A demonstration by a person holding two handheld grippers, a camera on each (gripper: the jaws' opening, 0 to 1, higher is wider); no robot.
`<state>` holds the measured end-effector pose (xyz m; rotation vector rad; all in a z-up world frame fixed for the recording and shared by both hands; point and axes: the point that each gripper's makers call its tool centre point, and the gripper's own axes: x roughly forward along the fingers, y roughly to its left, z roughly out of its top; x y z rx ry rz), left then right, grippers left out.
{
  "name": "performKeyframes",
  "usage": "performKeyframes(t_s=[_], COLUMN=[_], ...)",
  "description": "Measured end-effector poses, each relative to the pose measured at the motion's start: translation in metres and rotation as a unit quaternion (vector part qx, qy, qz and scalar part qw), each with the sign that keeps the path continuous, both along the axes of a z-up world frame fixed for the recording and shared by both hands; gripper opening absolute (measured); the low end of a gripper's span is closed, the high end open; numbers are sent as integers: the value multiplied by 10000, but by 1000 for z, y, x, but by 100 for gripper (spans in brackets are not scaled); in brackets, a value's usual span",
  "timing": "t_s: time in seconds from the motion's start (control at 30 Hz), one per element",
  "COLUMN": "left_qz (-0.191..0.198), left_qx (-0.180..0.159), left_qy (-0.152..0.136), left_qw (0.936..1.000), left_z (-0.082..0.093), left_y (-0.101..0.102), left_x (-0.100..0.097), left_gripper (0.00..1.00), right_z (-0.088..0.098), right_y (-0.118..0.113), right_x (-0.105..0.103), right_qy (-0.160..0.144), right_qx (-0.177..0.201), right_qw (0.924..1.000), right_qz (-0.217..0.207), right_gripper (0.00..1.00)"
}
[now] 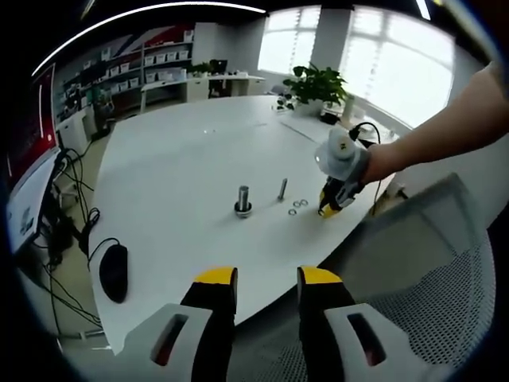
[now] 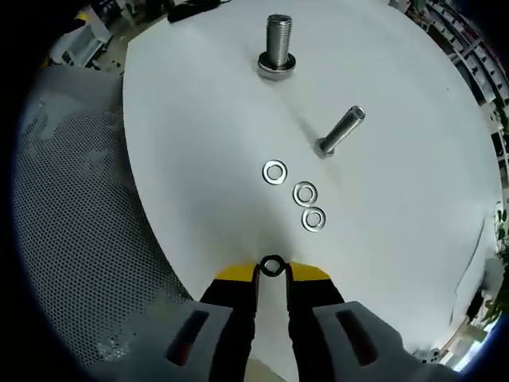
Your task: Place the washer onto the threaded stud by aligning its center hole with the stud, sliding it down to the base, and recovering from edge contact or off-axis alignment until the washer reaches the visible bottom stop.
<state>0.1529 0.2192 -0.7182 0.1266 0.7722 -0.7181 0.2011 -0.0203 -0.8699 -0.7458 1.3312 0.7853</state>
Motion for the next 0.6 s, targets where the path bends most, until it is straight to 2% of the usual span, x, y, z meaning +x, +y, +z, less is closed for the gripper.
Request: performKeyframes(t_s=[0.27, 0.33, 0.37, 0.5, 0.57, 0.6], left_qz=[30, 36, 40, 42, 41, 45], left_qx=[4, -3, -9, -4, 3, 5], left_qy=[-30, -32, -35, -50, -58, -61], left_qw=[10000, 10000, 10000, 10000, 10000, 10000], left_z=[1, 1, 1, 2, 2, 2], left_y=[1, 1, 1, 1, 1, 1], left_x=[0, 0, 0, 0, 0, 0], left_gripper=[28, 28, 28, 28, 28, 28], right_z=[0, 1, 1, 0, 0, 1], right_y=[-1, -2, -3, -2, -2, -1], right_x=[0, -2, -1, -2, -1, -4], right_qy=[78, 94, 40, -69, -113, -42], right_qx=[-99, -3, 10, -5, -44, -44], right_qw=[9998, 9977, 9991, 9997, 9994, 9990], right_qz=[-131, -679, -427, -224, -328, -436], right_gripper=[16, 15, 15, 15, 15, 15])
